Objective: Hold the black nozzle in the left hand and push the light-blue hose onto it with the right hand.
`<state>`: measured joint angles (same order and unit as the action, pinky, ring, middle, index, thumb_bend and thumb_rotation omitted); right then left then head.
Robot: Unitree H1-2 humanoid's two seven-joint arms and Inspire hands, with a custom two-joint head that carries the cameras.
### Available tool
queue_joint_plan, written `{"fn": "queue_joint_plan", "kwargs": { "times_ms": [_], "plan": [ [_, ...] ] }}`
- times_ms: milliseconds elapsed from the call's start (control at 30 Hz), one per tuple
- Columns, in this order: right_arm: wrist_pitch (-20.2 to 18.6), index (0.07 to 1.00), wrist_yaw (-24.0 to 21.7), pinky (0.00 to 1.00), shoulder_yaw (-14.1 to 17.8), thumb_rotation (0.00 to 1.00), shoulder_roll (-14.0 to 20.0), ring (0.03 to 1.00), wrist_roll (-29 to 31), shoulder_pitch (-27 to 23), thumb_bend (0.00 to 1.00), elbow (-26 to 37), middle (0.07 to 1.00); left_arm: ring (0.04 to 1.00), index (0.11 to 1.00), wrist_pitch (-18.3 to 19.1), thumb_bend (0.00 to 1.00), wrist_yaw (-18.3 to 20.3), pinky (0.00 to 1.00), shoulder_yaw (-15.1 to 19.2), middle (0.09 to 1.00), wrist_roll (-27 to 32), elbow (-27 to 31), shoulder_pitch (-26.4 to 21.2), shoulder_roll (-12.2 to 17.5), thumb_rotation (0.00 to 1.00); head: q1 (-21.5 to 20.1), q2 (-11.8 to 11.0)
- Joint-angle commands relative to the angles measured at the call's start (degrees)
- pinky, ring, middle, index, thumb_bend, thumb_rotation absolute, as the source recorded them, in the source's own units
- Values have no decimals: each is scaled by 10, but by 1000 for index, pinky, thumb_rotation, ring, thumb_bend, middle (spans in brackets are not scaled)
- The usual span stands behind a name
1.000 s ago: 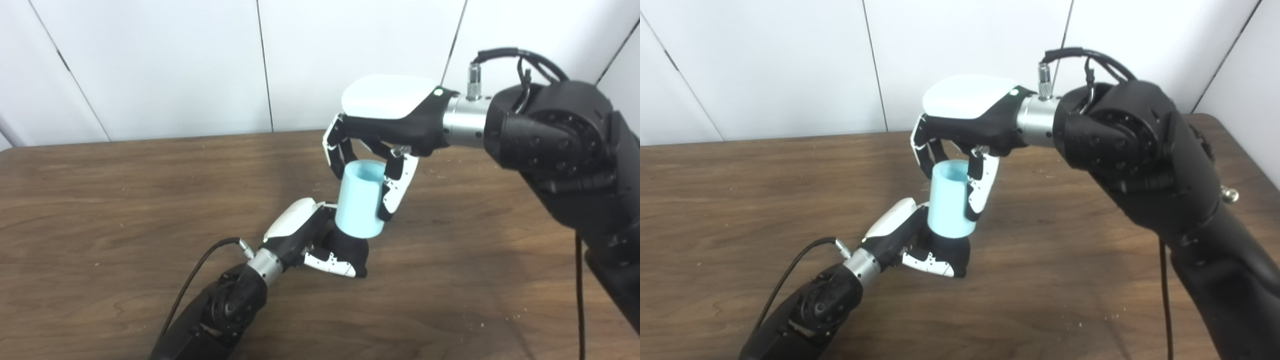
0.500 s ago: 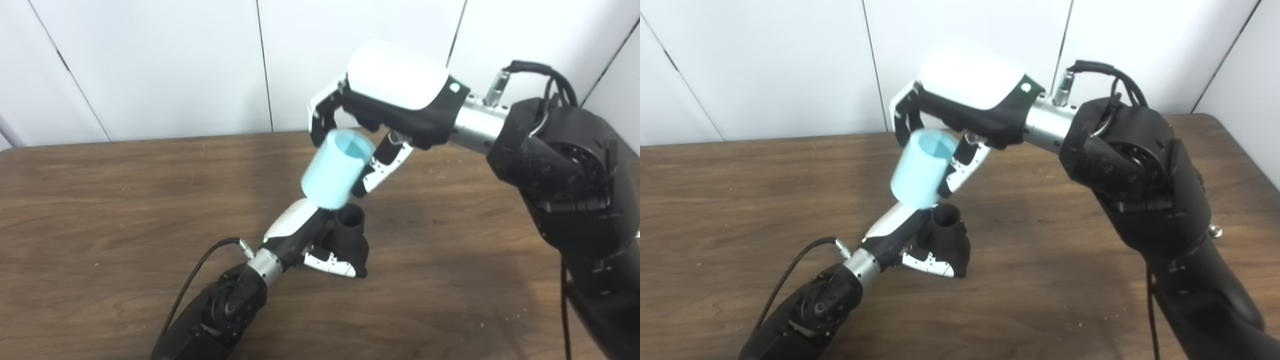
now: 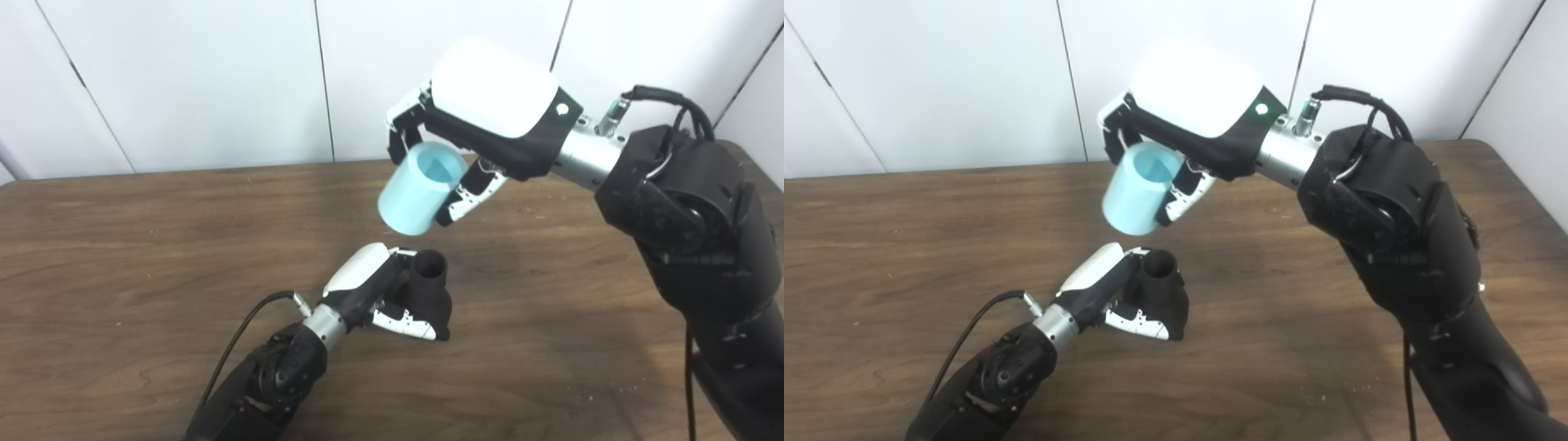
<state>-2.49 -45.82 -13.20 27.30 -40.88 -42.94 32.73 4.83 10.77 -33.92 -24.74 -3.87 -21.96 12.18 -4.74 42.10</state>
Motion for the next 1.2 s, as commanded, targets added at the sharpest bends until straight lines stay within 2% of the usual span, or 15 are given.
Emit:
{"fn": "queue_joint_plan", "kwargs": {
  "times_ms": [0,300,533,667,933,1167],
  "plan": [
    [-26,475,-29,63,10,0,14,129,-15,-68,529,35,455,840,406,82,619,130,845,-51,698,13,-55,50,12,355,0,1],
    [-92,484,-153,32,-5,0,3,99,-47,-108,530,54,469,843,402,81,622,128,852,-52,695,9,-55,50,11,359,1,2],
    [-135,482,-210,40,-8,0,1,108,-38,-116,530,58,469,842,402,81,622,128,849,-53,699,7,-58,49,10,359,1,2],
    [-140,481,-217,47,-13,0,0,115,-38,-113,530,57,469,843,402,84,619,128,847,-53,700,5,-57,49,10,356,1,3],
    [-134,483,-198,55,-15,0,-1,127,-31,-102,530,52,469,844,406,86,619,127,844,-52,700,7,-57,48,7,355,3,2],
    [-104,482,-147,57,-10,0,-7,131,-12,-64,530,27,469,841,408,88,624,127,837,-52,700,5,-57,48,6,363,5,2]
  ]
}}
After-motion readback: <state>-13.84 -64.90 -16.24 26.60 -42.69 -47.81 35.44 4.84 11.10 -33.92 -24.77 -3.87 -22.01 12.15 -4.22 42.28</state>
